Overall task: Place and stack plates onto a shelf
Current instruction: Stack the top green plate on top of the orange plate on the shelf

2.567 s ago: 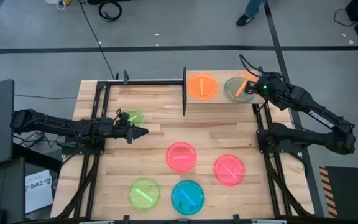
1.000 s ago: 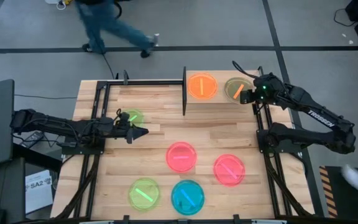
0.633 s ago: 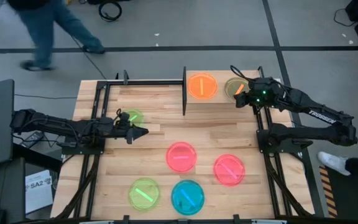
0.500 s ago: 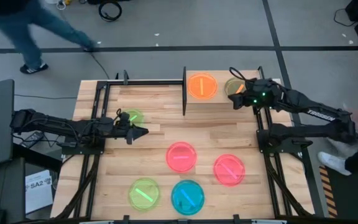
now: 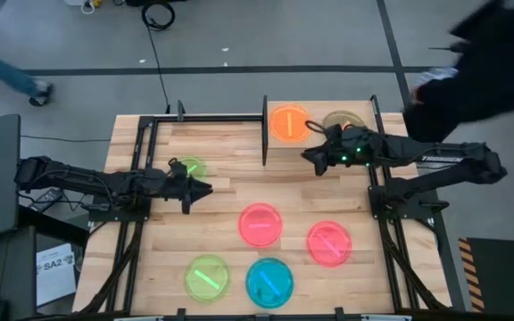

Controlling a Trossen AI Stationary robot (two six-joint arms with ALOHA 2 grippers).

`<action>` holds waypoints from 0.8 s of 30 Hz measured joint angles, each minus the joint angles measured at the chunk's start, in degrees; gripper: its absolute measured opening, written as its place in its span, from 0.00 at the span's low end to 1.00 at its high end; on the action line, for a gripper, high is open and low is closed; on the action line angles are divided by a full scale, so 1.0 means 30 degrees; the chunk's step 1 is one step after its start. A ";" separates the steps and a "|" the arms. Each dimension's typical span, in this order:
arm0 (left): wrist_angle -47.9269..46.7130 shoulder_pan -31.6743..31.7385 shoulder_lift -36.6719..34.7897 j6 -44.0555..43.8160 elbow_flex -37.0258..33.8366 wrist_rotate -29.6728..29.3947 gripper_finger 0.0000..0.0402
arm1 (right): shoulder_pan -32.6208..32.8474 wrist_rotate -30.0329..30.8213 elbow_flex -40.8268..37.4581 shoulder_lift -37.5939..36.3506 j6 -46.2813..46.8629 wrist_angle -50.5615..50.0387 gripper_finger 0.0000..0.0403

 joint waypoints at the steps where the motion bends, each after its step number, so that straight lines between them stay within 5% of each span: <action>1: -0.0250 0.0000 0.0000 0.0607 0.0000 -0.0007 0.28 | 0.0237 0.0000 0.0000 0.0227 0.0000 0.0237 0.31; 13: -0.0981 0.0000 0.0000 0.8349 -0.0007 -0.0021 0.28 | 0.1813 -0.0156 0.0000 0.3114 0.0000 0.3429 0.31; 19: -0.1564 0.0000 0.0000 0.9122 -0.0004 -0.0835 0.28 | 0.1963 -0.1005 0.0000 0.4489 0.0000 0.5411 0.31; 24: -0.6879 0.0000 0.0007 0.9023 0.1719 -0.1278 0.28 | 0.1963 -0.1763 0.0000 0.5594 0.0000 0.6858 0.31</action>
